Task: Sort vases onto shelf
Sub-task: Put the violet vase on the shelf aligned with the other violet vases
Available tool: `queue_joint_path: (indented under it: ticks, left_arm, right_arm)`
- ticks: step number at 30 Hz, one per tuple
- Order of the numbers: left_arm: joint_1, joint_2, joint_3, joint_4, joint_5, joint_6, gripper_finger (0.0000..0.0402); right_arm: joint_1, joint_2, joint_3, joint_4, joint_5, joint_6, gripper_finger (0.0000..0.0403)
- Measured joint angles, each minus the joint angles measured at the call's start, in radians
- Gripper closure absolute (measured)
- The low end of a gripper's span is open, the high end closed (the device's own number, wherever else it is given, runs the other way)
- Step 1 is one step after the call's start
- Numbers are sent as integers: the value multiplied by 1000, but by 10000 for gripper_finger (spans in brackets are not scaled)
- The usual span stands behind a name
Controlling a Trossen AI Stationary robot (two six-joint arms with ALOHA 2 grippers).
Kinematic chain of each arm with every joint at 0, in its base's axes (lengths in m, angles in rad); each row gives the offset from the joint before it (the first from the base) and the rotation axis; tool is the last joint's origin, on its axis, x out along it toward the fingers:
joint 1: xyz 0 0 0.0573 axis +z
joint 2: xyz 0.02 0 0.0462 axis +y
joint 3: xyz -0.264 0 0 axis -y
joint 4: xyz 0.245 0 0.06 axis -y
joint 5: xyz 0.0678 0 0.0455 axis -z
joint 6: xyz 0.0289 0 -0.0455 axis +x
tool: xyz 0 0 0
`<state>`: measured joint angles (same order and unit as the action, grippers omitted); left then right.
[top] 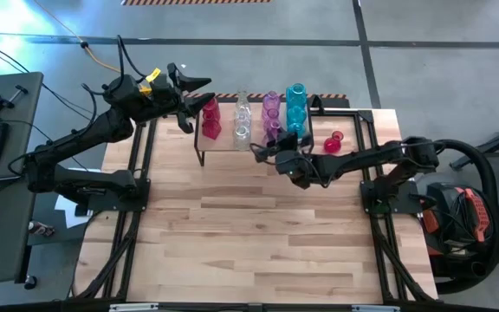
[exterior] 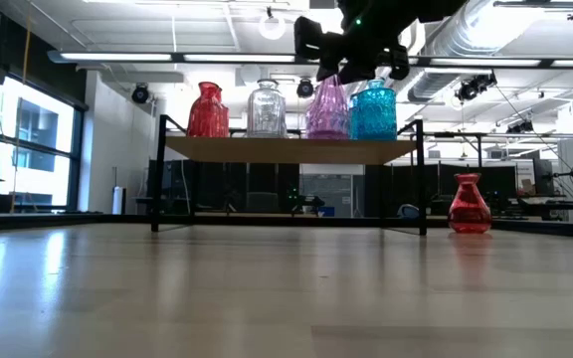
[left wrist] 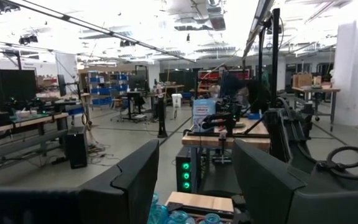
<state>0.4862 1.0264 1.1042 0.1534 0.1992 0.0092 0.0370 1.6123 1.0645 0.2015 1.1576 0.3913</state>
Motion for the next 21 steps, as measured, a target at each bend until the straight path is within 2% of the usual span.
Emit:
queue_joint_path:
  ticks: [12, 21]
  left_arm:
    - [0, 0, 0, -16, 0, -5, 207]
    - [0, 3, 0, -99, -1, -5, 207]
  right_arm:
    - [-24, -1, 0, 9, -29, -20, 296]
    - [-33, -1, 0, 13, -44, -37, 295]
